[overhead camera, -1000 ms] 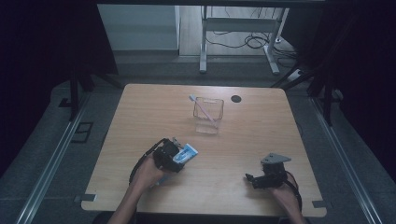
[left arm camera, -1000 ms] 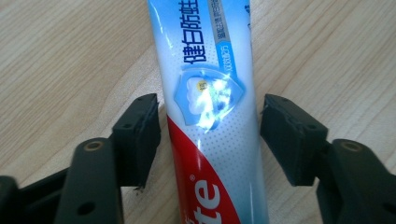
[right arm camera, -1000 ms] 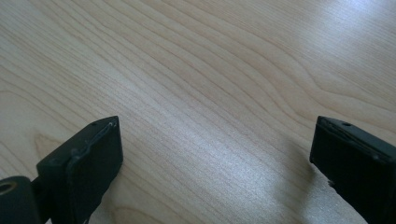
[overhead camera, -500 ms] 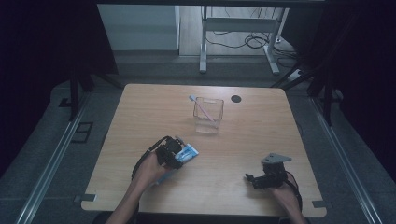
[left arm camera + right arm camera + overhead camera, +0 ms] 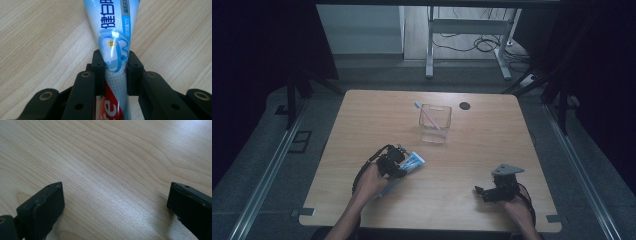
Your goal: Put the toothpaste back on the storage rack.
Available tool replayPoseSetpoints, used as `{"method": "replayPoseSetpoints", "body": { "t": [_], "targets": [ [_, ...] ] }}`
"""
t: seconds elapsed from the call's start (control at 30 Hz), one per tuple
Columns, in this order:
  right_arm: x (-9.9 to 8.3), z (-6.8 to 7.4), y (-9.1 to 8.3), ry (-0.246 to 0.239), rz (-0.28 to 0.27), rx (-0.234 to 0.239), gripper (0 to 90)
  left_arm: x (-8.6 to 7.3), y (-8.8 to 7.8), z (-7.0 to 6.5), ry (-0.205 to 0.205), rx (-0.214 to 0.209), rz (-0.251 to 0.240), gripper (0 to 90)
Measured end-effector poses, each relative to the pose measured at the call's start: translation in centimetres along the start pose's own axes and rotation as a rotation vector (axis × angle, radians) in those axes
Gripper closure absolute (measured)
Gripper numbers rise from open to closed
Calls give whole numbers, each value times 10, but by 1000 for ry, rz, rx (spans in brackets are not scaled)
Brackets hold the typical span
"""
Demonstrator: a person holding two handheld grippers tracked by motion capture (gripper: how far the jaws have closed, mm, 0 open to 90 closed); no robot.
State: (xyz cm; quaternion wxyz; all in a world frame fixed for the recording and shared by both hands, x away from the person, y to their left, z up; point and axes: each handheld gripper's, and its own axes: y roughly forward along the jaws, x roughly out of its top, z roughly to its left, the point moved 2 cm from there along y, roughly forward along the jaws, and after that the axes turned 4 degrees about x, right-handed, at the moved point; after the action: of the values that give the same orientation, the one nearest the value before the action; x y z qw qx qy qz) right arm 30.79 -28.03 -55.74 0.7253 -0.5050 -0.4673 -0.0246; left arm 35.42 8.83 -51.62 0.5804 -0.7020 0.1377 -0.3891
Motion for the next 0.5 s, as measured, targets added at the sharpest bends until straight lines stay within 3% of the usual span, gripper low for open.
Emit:
{"method": "replayPoseSetpoints", "body": {
  "t": [0.3, 0.5],
  "targets": [
    [0, 0, 0, 0, 1, 1, 5, 11, -18, 0, -9, -20, -114, 739],
    [0, 0, 0, 3, 4, 1, 4, 18, -26, -1, -4, -17, -161, 739]
  ]
}}
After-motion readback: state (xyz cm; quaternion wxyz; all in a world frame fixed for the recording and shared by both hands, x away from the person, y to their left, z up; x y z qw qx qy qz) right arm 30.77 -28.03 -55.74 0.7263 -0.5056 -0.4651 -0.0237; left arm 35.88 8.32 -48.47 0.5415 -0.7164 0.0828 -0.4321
